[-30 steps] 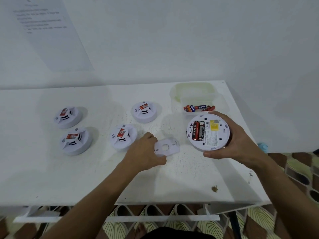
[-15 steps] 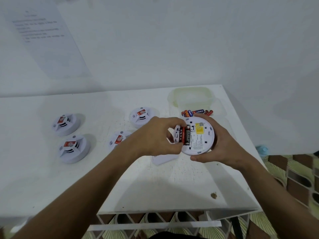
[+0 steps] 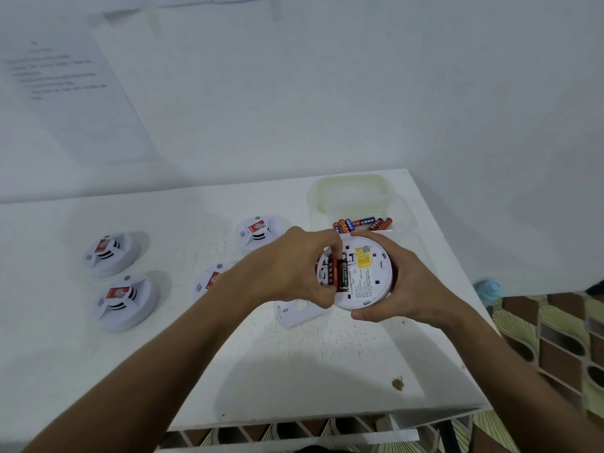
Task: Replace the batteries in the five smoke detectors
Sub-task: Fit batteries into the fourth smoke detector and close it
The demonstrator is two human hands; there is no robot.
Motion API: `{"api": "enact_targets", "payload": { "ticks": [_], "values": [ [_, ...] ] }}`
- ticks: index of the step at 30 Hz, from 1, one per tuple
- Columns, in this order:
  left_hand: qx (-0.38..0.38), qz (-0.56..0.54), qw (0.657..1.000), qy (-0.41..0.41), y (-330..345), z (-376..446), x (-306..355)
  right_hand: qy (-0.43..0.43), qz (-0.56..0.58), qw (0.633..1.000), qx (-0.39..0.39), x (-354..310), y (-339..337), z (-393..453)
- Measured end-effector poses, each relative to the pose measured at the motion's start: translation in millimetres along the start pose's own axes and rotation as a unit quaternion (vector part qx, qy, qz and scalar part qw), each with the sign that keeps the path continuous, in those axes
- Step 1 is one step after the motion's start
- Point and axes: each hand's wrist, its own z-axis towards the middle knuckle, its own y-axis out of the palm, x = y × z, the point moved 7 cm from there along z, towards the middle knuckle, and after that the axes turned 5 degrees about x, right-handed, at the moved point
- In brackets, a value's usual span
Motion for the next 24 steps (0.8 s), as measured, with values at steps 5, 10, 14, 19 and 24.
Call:
{"api": "enact_targets", "payload": {
  "ticks": [5,10,14,19,24],
  "values": [
    [-0.015,0.093,0.995,0.034,2,4,12,-0.003,0.001,1.0,0.0,-1,-7,0],
    [0.009,0.126,0.988,0.09,5,3,22,-0.002,0.009,1.0,-0.012,-1,-16,-1],
    [0.019,0.137,0.985,0.108,6,6,25,-0.005,0.02,1.0,-0.012,-1,-23,-2],
    [-0.012,0.099,0.991,0.089,4,11,23,0.002,0.015,1.0,-0.027,2,-21,-1],
    [-0.021,0.127,0.988,0.079,8,13,22,0.004,0.015,1.0,-0.027,4,-19,2]
  ]
}}
